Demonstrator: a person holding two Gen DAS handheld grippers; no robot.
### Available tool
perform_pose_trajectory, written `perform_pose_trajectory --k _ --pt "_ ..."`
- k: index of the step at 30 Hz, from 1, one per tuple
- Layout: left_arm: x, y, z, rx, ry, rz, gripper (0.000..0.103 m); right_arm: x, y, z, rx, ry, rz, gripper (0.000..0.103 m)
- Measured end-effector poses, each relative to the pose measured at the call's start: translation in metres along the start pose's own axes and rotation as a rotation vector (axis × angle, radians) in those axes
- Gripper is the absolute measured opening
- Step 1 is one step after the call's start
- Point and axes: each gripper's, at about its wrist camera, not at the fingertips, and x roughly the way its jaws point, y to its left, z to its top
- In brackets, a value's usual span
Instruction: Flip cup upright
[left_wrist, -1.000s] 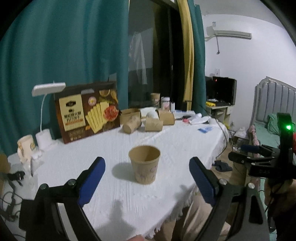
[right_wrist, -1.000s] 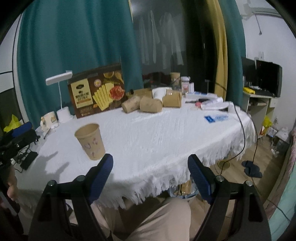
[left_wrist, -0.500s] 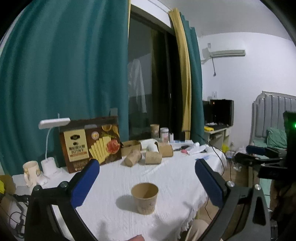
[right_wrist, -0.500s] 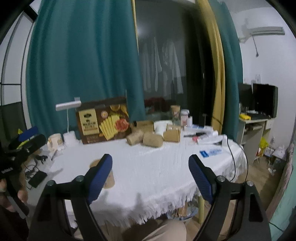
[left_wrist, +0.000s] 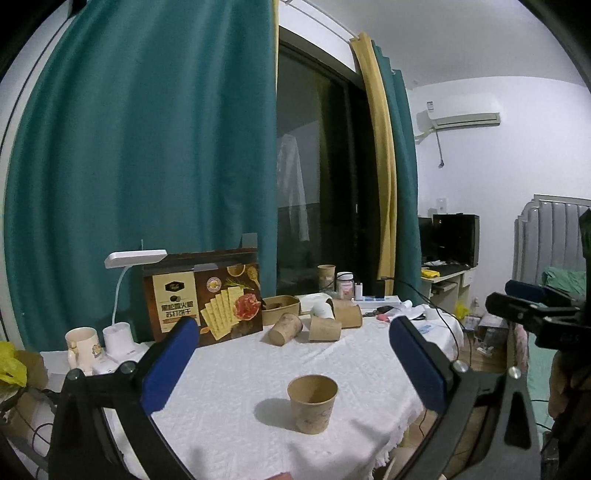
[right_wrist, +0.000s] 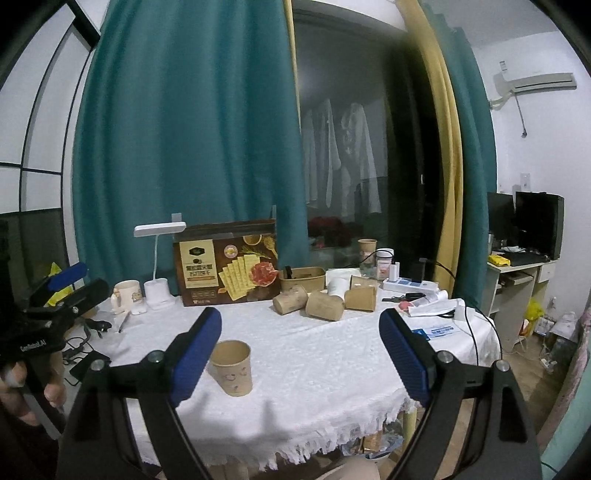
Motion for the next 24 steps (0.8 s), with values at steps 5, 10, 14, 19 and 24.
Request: perform_pose_trajectory --k 5,10,14,19,24 --pt "-0.001 0.008 -0.002 -0.007 -0.01 0.016 0.103 0.007 0.006 -0.002 -0.008 -0.001 -0.004 0.086" --pt "0.004 0.013 -0.006 -0.01 0.003 0.024 0.103 0.018 0.009 -0.009 -0.012 0.018 -0.002 0.086" --pt "0.008 0.014 -0.011 -0.009 0.019 0.027 0.103 0.026 0.01 -0.014 -0.009 0.036 0.002 0.086" --pt "0.011 0.013 -0.014 -0.007 0.028 0.027 0.103 0.031 0.009 -0.016 -0.007 0.043 0.002 0.086" --pt "0.014 0.011 -0.016 -0.004 0.037 0.021 0.103 0.032 0.008 -0.016 -0.006 0.044 0.002 0.086"
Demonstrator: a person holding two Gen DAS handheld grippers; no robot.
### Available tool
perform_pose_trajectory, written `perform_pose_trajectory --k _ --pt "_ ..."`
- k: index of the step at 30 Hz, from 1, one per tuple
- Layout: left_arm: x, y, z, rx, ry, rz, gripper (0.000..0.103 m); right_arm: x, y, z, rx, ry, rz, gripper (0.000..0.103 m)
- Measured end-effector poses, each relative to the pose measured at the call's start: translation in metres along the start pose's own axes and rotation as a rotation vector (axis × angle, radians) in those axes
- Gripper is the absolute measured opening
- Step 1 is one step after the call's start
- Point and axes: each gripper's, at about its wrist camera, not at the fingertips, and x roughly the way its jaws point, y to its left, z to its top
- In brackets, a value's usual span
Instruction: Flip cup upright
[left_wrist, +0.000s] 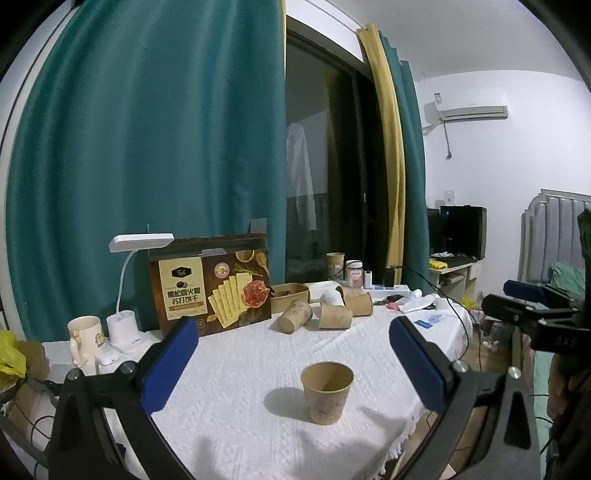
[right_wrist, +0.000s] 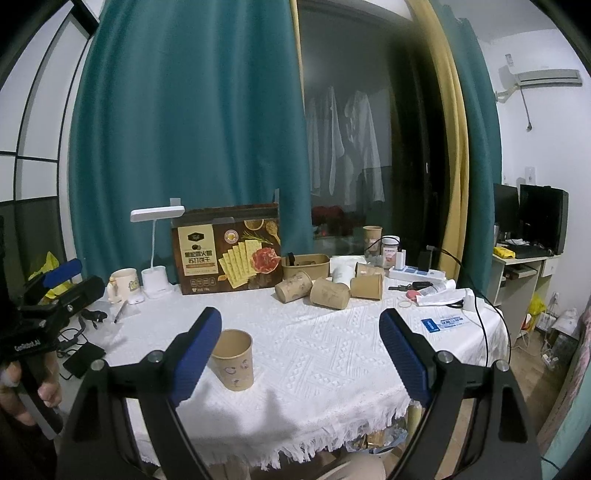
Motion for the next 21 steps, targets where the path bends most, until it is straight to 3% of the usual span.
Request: perform_pose_trajectory --k 21 --pt "0.0022 -0.0055 -0.0003 0.004 0.006 -0.011 0.103 0.0018 -0.0049 -0.0036 0.008 0.003 -0.001 0.086"
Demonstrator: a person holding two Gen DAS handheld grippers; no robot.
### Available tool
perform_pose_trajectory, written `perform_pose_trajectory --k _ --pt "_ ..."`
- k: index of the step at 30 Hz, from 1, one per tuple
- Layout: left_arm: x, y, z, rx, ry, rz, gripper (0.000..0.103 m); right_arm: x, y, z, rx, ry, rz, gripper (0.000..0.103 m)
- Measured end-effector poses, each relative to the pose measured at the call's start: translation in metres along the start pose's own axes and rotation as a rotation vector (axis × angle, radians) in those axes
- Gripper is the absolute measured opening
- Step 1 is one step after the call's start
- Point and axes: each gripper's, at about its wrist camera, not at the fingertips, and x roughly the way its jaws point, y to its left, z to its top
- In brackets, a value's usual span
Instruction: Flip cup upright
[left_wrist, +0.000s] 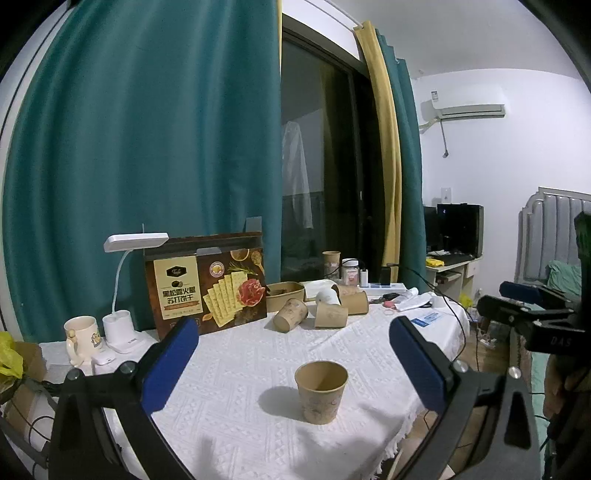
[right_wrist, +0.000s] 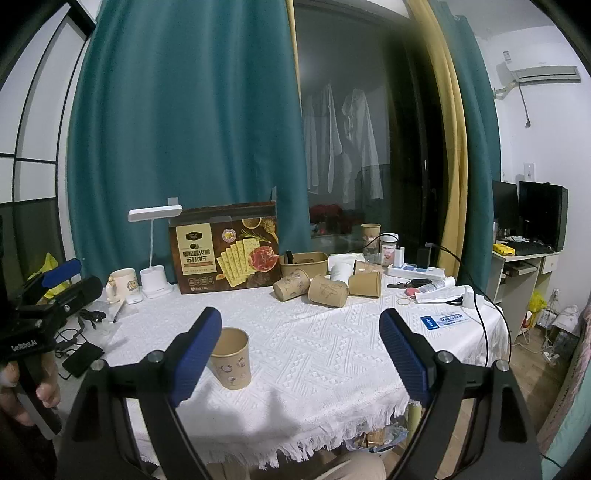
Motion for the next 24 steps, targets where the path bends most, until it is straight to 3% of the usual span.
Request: perform_pose_trajectory --k 24 --pt "0.0004 0.0 -0.0001 0.0 0.005 -0.001 0.103 0.0002 -0.0011 -0.0012 -0.003 -0.002 0.0 0.086"
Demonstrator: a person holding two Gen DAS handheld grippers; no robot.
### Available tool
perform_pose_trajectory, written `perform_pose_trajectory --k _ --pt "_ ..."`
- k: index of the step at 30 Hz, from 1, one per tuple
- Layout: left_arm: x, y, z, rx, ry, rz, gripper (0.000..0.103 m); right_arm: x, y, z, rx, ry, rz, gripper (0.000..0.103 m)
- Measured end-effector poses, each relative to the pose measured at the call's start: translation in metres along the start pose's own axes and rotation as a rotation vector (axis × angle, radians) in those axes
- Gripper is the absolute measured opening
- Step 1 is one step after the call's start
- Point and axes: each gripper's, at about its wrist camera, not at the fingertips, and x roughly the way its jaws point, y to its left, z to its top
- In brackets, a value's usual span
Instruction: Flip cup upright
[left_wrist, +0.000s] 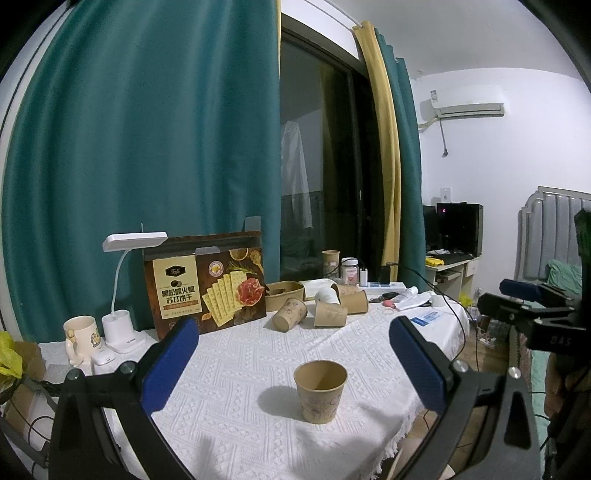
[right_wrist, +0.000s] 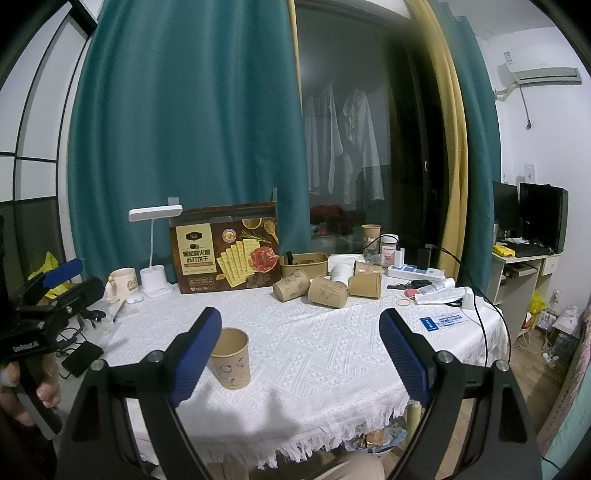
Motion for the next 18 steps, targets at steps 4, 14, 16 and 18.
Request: perform_pose_trajectory --k 4,14,16,18 --pt "0.0002 -0.0002 0.0004 0.001 -0.002 -0.001 0.103 -0.0001 -0.0002 -0.0002 0.001 0.0 0.0 0.086" --pt "0.0007 -0.0004 0.0004 0.001 -0.002 -0.002 0.103 0.0001 -0.0007 0.0001 0.001 0.001 0.0 0.086" --pt "0.001 -0.0011 0.0005 0.002 -0.003 -0.003 0.103 0.0001 -0.0009 0.0003 0.0 0.001 0.0 0.086" --pt "0.0013 -0.0011 0.0004 0.003 -0.002 -0.002 0.103 0.0001 -0.0011 0.0003 0.0 0.0 0.001 0.086"
